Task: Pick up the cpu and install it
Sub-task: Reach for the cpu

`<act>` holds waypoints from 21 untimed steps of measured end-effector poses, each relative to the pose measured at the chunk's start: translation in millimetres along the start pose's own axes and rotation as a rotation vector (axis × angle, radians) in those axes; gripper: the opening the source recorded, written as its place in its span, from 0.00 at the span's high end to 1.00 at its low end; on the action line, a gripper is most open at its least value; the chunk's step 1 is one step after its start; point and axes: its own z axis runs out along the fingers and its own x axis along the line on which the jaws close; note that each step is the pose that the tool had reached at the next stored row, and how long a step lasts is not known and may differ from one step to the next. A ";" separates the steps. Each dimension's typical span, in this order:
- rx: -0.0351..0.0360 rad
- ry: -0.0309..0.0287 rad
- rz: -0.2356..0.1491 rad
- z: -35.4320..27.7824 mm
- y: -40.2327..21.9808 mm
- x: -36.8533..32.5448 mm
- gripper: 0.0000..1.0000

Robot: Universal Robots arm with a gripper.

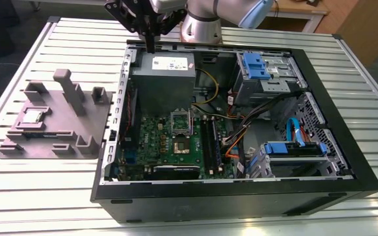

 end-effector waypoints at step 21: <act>0.0000 0.0001 0.000 0.3 -1.4 18.3 0.90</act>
